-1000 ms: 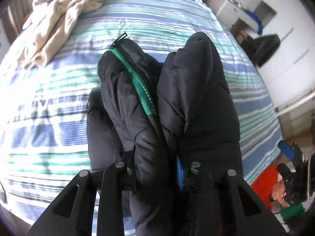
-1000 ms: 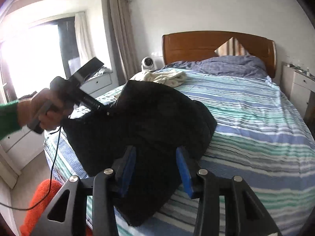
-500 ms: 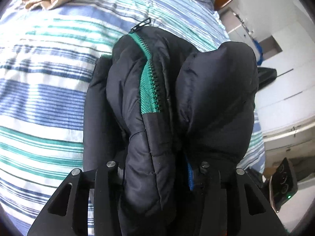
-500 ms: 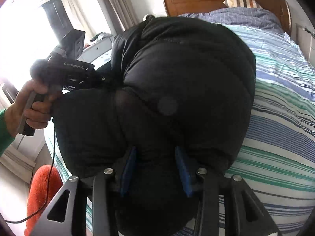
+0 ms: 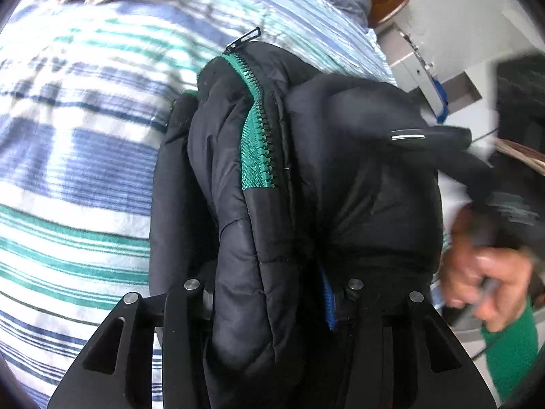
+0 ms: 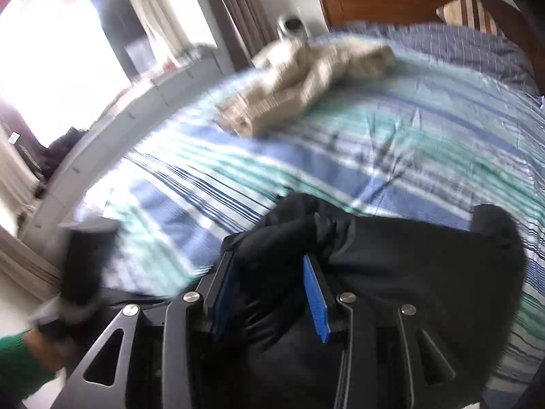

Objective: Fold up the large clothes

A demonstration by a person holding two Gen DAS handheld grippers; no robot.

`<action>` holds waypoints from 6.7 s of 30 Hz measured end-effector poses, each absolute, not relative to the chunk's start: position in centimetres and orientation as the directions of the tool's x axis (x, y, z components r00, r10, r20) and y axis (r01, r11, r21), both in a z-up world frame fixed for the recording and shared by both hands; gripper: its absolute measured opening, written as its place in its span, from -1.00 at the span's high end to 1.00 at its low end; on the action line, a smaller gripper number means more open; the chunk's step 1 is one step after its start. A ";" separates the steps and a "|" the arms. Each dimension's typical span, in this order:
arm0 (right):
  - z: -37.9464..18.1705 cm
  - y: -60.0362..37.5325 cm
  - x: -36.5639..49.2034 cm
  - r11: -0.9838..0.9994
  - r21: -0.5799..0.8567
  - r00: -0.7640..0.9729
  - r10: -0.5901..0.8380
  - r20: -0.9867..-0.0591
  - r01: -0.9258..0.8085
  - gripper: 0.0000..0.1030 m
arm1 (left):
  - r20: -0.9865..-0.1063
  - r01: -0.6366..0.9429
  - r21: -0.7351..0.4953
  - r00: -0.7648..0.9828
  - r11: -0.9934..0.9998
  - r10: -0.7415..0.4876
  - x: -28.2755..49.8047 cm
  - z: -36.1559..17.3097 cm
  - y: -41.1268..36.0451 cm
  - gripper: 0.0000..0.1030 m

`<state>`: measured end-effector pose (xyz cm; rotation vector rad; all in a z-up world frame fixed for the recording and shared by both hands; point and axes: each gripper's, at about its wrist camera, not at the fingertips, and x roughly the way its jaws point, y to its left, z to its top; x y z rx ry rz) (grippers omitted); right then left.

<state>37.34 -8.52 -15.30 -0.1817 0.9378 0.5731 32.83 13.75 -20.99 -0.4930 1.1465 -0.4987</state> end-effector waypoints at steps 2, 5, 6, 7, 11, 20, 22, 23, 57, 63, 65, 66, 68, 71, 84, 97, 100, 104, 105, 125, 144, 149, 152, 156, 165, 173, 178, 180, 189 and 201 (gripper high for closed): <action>-17.9 -8.0 38.6 0.855 0.096 0.430 0.350 -0.833 -0.510 0.27 | -0.705 0.092 -0.644 0.314 0.759 -0.636 33.3 -22.4 15.0 0.15; -19.6 -7.8 39.8 0.867 0.105 0.394 0.325 -0.860 -0.488 0.28 | -0.679 0.067 -0.689 0.291 0.722 -0.674 34.1 -23.7 15.9 0.15; -20.1 -7.5 39.9 0.871 0.104 0.390 0.318 -0.864 -0.480 0.28 | -0.678 0.061 -0.692 0.289 0.719 -0.676 34.3 -24.0 16.0 0.15; -20.7 -7.6 40.1 0.876 0.098 0.389 0.307 -0.869 -0.472 0.28 | -0.684 0.059 -0.686 0.290 0.725 -0.670 34.5 -24.0 15.9 0.15; -22.3 -8.1 40.5 0.884 0.095 0.390 0.296 -0.872 -0.458 0.29 | -0.726 0.067 -0.631 0.298 0.772 -0.620 34.9 -23.9 14.9 0.16; -15.5 -10.0 34.2 0.855 0.110 0.433 0.363 -0.825 -0.508 0.27 | -0.754 0.096 -0.585 0.299 0.805 -0.584 34.6 -23.0 13.8 0.15; -13.7 -11.6 30.6 0.826 0.116 0.439 0.405 -0.802 -0.551 0.27 | -0.752 0.094 -0.589 0.299 0.802 -0.588 34.6 -23.1 13.9 0.14; -12.8 -12.9 27.5 0.811 0.095 0.452 0.414 -0.790 -0.578 0.27 | -0.750 0.095 -0.592 0.300 0.800 -0.590 34.7 -23.0 13.7 0.14; -16.3 -24.5 6.8 0.908 -0.056 0.666 0.261 -0.698 -0.414 -0.15 | -0.658 0.114 -0.466 0.619 0.878 -0.430 24.6 -14.4 20.8 -0.99; -16.6 -26.5 6.6 0.951 -0.016 0.684 0.211 -0.698 -0.310 -0.15 | -0.781 0.044 -0.187 0.599 0.981 -0.176 21.1 -15.7 22.0 -0.96; -16.9 -26.8 6.9 0.953 0.038 0.665 0.237 -0.708 -0.299 -0.15 | -0.802 0.012 -0.168 0.580 0.986 -0.144 20.6 -16.5 22.4 -0.53; -16.9 -26.8 6.6 0.951 0.055 0.658 0.251 -0.709 -0.304 -0.15 | -0.820 -0.007 -0.198 0.549 0.980 -0.161 20.6 -17.0 22.9 -0.44; -17.0 -26.4 6.2 0.945 0.054 0.659 0.265 -0.704 -0.322 -0.15 | -0.817 -0.009 -0.283 0.527 0.959 -0.236 20.9 -17.3 23.8 -0.47; -17.2 -25.8 5.7 0.939 0.034 0.655 0.264 -0.708 -0.342 -0.15 | -0.750 0.010 -0.455 0.534 0.891 -0.389 22.0 -17.0 25.5 -0.72; -17.0 -23.6 4.9 0.914 0.047 0.646 0.321 -0.693 -0.404 -0.15 | -0.372 0.034 -0.916 0.292 0.399 -0.881 33.5 -25.1 22.8 -0.92; -16.7 -28.9 10.5 0.926 0.247 0.652 0.376 -0.659 -0.284 -0.15 | -0.253 0.158 -0.951 0.094 0.265 -0.963 35.8 -26.4 18.0 -0.98; -17.4 -31.0 13.2 0.900 0.370 0.632 0.427 -0.647 -0.229 -0.15 | -0.207 0.203 -0.955 0.075 0.218 -0.976 36.3 -25.5 17.9 -0.98; -18.2 -31.7 15.8 0.869 0.449 0.617 0.473 -0.629 -0.209 -0.15 | -0.248 0.249 -0.936 0.033 0.248 -0.968 36.7 -25.2 16.9 -0.99; -18.4 -31.5 16.5 0.864 0.455 0.608 0.483 -0.630 -0.216 -0.15 | -0.269 0.263 -0.927 0.023 0.266 -0.963 36.9 -25.2 16.3 -0.99; -25.0 -32.9 23.0 0.573 0.799 0.447 0.772 -0.452 -0.181 -0.47 | -0.380 0.312 -0.880 -0.012 0.357 -0.925 36.8 -26.6 11.5 -0.98; -24.5 -26.5 26.5 0.629 0.709 0.461 0.757 -0.464 -0.319 -0.33 | -0.386 0.257 -0.872 0.162 0.416 -0.908 32.0 -26.5 11.6 -0.49; -20.7 -24.2 24.0 0.662 0.613 0.475 0.745 -0.469 -0.432 -0.26 | -0.278 0.278 -0.895 0.265 0.349 -0.923 27.5 -25.8 13.4 -0.33; -18.4 -22.6 22.7 0.647 0.575 0.477 0.761 -0.440 -0.501 -0.25 | -0.202 0.303 -0.903 0.326 0.304 -0.924 24.5 -24.7 14.1 -0.33; -14.0 -20.9 23.0 0.597 0.526 0.486 0.801 -0.350 -0.606 -0.25 | -0.153 0.376 -0.876 0.379 0.303 -0.913 23.3 -20.6 14.9 -0.33; -7.0 -20.0 34.3 0.544 0.458 0.473 0.839 -0.270 -0.703 -0.24 | -0.173 0.493 -0.767 0.458 0.410 -0.872 33.7 -10.8 13.1 -0.33; -14.0 -26.2 44.5 0.596 0.580 0.419 0.803 -0.423 -0.556 -0.32 | -0.335 0.314 -0.814 0.433 0.488 -0.837 44.2 -19.5 10.5 -0.54; -22.3 -30.5 47.1 0.614 0.741 0.391 0.774 -0.497 -0.274 -0.79 | -0.341 0.184 -0.871 0.441 0.455 -0.830 43.6 -26.6 11.0 -0.77; -21.5 -32.4 45.7 0.612 0.743 0.445 0.764 -0.467 -0.271 -0.79 | -0.356 0.174 -0.867 0.440 0.467 -0.824 42.5 -25.7 11.9 -0.78; -11.0 -31.7 31.3 0.935 0.171 0.711 0.347 -0.612 -0.310 -0.79 | -0.583 0.201 -0.269 0.744 0.942 -0.326 28.2 -12.5 10.5 -0.96; -5.0 -23.2 11.4 0.971 -0.205 0.923 0.037 -0.382 -0.124 -0.79 | -0.441 -0.048 -0.098 0.897 0.994 0.000 16.0 -7.1 0.5 -0.99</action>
